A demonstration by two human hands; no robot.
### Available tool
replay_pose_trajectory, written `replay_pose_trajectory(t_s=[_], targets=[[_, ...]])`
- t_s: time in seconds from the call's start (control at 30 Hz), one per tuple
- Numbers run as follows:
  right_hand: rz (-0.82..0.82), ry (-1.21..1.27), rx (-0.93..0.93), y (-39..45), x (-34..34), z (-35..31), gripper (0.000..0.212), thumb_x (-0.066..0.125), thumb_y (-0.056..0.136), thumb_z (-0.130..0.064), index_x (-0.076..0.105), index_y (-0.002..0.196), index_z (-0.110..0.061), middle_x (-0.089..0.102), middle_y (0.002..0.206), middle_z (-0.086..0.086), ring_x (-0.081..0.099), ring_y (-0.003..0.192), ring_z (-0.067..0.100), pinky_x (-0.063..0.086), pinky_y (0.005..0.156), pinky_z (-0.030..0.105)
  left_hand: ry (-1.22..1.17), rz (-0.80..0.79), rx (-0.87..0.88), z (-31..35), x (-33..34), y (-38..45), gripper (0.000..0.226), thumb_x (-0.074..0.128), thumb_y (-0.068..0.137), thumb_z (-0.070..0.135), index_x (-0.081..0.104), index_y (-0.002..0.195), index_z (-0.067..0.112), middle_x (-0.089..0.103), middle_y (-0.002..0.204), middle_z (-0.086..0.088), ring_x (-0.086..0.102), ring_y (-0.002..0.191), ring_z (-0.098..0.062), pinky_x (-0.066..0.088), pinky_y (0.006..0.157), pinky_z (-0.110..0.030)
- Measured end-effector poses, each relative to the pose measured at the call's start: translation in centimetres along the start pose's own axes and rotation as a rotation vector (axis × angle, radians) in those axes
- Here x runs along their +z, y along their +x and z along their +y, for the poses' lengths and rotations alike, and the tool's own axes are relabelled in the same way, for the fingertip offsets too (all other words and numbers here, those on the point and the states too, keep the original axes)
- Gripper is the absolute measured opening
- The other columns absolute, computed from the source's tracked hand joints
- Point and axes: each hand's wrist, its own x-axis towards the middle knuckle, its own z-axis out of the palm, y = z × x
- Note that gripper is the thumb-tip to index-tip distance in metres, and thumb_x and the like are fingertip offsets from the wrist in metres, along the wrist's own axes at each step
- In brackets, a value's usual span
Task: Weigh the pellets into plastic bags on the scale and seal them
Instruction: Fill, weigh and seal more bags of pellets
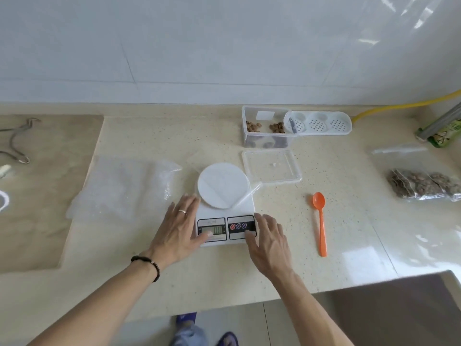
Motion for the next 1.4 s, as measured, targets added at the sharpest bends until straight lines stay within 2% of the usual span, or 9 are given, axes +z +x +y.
replay_pose_trajectory(t_s=[0.07, 0.13, 0.2, 0.3, 0.47, 0.9, 1.13, 1.2, 1.4], targets=[[-0.082, -0.106, -0.045, -1.0, 0.4, 0.1, 0.058, 0.038, 0.101, -0.046, 0.021, 0.153, -0.027, 0.018, 0.161, 0.007, 0.026, 0.142, 0.026, 0.032, 0.110, 0.043, 0.041, -0.058, 0.001, 0.1, 0.7, -1.3, 0.103, 0.034, 0.080, 0.075, 0.010, 0.153, 0.006, 0.009, 0.161, -0.010, 0.006, 0.149, -0.028, 0.008, 0.119, -0.048], [-0.153, -0.175, -0.073, -1.8, 0.6, 0.2, 0.062, 0.033, 0.102, -0.048, 0.008, 0.156, -0.030, 0.001, 0.165, 0.006, 0.012, 0.149, 0.026, 0.023, 0.116, 0.044, 0.061, -0.099, -0.014, 0.1, 1.2, -2.1, 0.104, 0.040, 0.081, 0.074, 0.001, 0.154, 0.010, -0.003, 0.162, -0.006, -0.003, 0.149, -0.025, 0.001, 0.118, -0.047], [-0.191, -0.210, -0.087, -2.1, 0.7, 0.1, 0.063, 0.029, 0.103, -0.050, 0.001, 0.156, -0.032, -0.009, 0.165, 0.007, 0.003, 0.151, 0.026, 0.016, 0.119, 0.044, 0.072, -0.128, -0.039, 0.1, 1.4, -2.5, 0.100, 0.036, 0.083, 0.073, -0.003, 0.154, 0.014, -0.009, 0.162, -0.002, -0.006, 0.149, -0.023, 0.001, 0.119, -0.048], [-0.213, -0.253, -0.089, -1.9, 0.8, -0.1, 0.063, 0.027, 0.103, -0.052, -0.002, 0.156, -0.034, -0.013, 0.164, 0.007, -0.001, 0.152, 0.027, 0.012, 0.120, 0.044, 0.044, -0.118, -0.061, 0.3, 1.3, -2.7, 0.093, 0.029, 0.085, 0.071, -0.001, 0.154, 0.016, -0.006, 0.162, 0.000, -0.001, 0.150, -0.023, 0.005, 0.119, -0.051], [-0.205, -0.290, -0.093, -1.6, 1.1, -0.3, 0.060, 0.027, 0.102, -0.052, 0.008, 0.156, -0.034, -0.012, 0.165, 0.008, -0.001, 0.151, 0.028, 0.014, 0.119, 0.045, 0.032, -0.114, -0.098, 1.0, 1.1, -2.7, 0.085, 0.043, 0.094, 0.057, -0.001, 0.154, 0.016, -0.007, 0.162, 0.001, -0.003, 0.149, -0.022, 0.009, 0.119, -0.052], [-0.177, -0.168, -0.007, -1.7, 1.7, -0.5, 0.057, 0.039, 0.100, -0.051, 0.019, 0.153, -0.041, -0.005, 0.165, 0.003, -0.005, 0.151, 0.028, 0.010, 0.120, 0.048, 0.040, -0.121, -0.104, 0.6, 1.6, -2.8, 0.087, 0.039, 0.093, 0.061, -0.007, 0.154, 0.019, -0.011, 0.161, 0.003, -0.006, 0.149, -0.021, 0.005, 0.120, -0.051], [-0.196, -0.192, -0.004, -2.1, 1.2, -0.5, 0.065, 0.036, 0.100, -0.055, 0.006, 0.155, -0.039, -0.007, 0.165, 0.004, -0.004, 0.151, 0.027, 0.010, 0.120, 0.047, 0.016, -0.128, -0.107, 1.0, 1.2, -2.8, 0.088, 0.041, 0.094, 0.059, -0.008, 0.154, 0.017, -0.012, 0.161, 0.001, -0.007, 0.149, -0.023, 0.003, 0.120, -0.050], [-0.150, -0.164, 0.002, -2.2, 0.8, -0.2, 0.067, 0.038, 0.101, -0.051, 0.006, 0.157, -0.032, 0.001, 0.165, 0.005, 0.003, 0.151, 0.026, 0.013, 0.119, 0.045, 0.030, -0.100, -0.091, 1.3, 1.1, -2.9, 0.089, 0.043, 0.093, 0.058, -0.008, 0.153, 0.016, -0.011, 0.161, 0.000, -0.008, 0.149, -0.024, 0.003, 0.120, -0.050], [0.047, -0.098, 0.130, -1.6, -2.3, 3.4, 0.056, 0.048, 0.099, -0.043, 0.037, 0.147, -0.017, 0.033, 0.155, 0.010, 0.028, 0.142, 0.029, 0.032, 0.109, 0.047, 0.064, 0.008, 0.091, 4.6, 0.3, -1.9, 0.084, 0.037, 0.094, 0.057, -0.001, 0.154, 0.012, -0.003, 0.162, -0.003, -0.006, 0.149, -0.023, 0.004, 0.121, -0.046]])
